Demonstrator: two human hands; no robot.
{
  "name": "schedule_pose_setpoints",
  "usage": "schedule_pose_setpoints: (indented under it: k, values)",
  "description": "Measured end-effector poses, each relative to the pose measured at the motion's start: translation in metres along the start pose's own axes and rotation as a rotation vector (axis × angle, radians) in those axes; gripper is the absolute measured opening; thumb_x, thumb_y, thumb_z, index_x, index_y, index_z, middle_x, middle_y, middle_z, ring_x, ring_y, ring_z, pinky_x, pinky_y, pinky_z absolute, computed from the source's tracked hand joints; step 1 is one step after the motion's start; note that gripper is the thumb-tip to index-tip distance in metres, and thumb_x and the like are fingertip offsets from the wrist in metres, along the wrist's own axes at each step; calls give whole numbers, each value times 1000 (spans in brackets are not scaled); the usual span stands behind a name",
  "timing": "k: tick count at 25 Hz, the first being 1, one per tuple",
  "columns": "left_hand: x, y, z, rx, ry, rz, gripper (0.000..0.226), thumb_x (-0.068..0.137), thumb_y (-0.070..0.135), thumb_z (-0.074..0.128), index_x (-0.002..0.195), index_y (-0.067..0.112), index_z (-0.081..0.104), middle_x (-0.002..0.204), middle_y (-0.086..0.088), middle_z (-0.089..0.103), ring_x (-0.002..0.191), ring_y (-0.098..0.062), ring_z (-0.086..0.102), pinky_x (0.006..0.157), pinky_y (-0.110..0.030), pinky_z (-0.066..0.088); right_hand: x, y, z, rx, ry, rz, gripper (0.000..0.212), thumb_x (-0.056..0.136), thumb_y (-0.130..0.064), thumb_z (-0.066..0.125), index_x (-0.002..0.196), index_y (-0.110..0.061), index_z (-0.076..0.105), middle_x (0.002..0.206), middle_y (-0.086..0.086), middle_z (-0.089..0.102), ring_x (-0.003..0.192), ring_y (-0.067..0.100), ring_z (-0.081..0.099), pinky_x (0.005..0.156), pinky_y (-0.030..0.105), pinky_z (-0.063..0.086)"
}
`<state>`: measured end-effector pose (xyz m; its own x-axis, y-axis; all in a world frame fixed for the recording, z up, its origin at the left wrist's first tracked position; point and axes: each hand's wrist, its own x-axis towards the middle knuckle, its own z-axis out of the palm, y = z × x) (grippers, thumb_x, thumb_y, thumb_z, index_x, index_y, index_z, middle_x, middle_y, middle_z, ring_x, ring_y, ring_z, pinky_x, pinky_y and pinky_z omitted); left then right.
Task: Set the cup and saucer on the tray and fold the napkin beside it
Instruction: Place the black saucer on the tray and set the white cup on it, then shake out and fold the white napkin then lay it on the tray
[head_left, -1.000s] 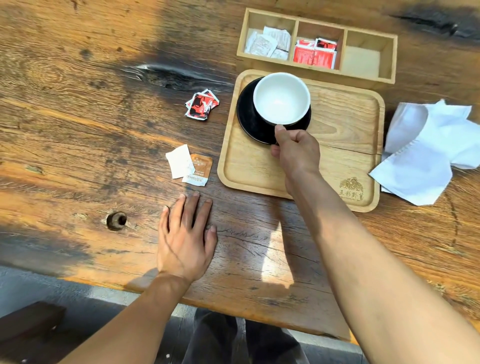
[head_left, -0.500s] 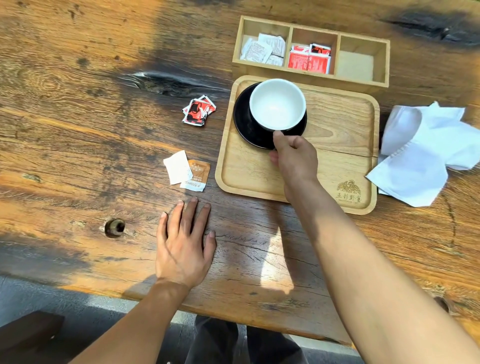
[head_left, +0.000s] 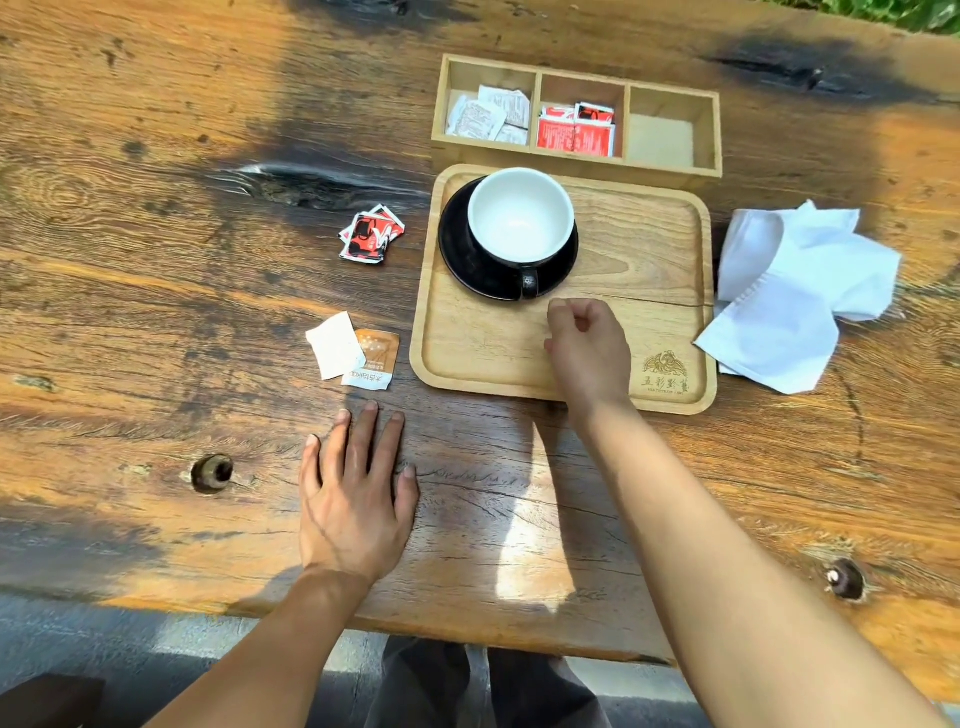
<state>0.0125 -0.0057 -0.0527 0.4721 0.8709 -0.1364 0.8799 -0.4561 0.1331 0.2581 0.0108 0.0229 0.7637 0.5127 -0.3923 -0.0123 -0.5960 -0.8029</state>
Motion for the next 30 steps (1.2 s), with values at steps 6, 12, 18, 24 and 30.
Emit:
schedule_pose_setpoints:
  k: [6, 12, 18, 24, 30]
  values:
    - [-3, 1, -4, -28, 1, 1, 56, 92, 40, 31, 143, 21, 38, 151, -10, 41, 141, -31, 30, 114, -53, 17, -14, 31, -44, -739, 68, -367, 46, 94, -41, 41, 130, -14, 52, 131, 10, 56, 122, 29, 46, 99, 40, 37]
    - [-3, 9, -12, -177, -18, -24, 62, 90, 41, 26, 141, 13, 46, 151, -15, 40, 140, -37, 31, 114, -58, 16, -23, 47, -93, -931, 158, -348, 48, 92, -41, 43, 131, -13, 48, 136, 13, 51, 126, 31, 44, 101, 45, 38]
    - [5, 19, -32, -137, -9, -4, 55, 83, 35, 41, 130, 10, 56, 141, -18, 50, 130, -40, 43, 108, -60, 30, -17, 48, -127, -935, 226, -288, 53, 93, -40, 45, 139, -13, 43, 150, 13, 39, 140, 33, 30, 108, 45, 31]
    - [24, 85, -43, -214, 34, 130, 40, 88, 26, 53, 126, 14, 58, 138, -13, 52, 125, -37, 47, 104, -55, 37, 2, 54, -160, -878, 254, -284, 56, 93, -42, 46, 141, -14, 42, 152, 12, 37, 141, 31, 28, 106, 45, 30]
    - [55, 189, -52, -266, 77, 233, 41, 86, 22, 63, 126, 16, 58, 136, -7, 55, 122, -31, 51, 98, -48, 41, 37, 63, -205, -865, 240, -338, 57, 92, -44, 46, 140, -14, 42, 151, 11, 39, 141, 32, 29, 105, 46, 34]
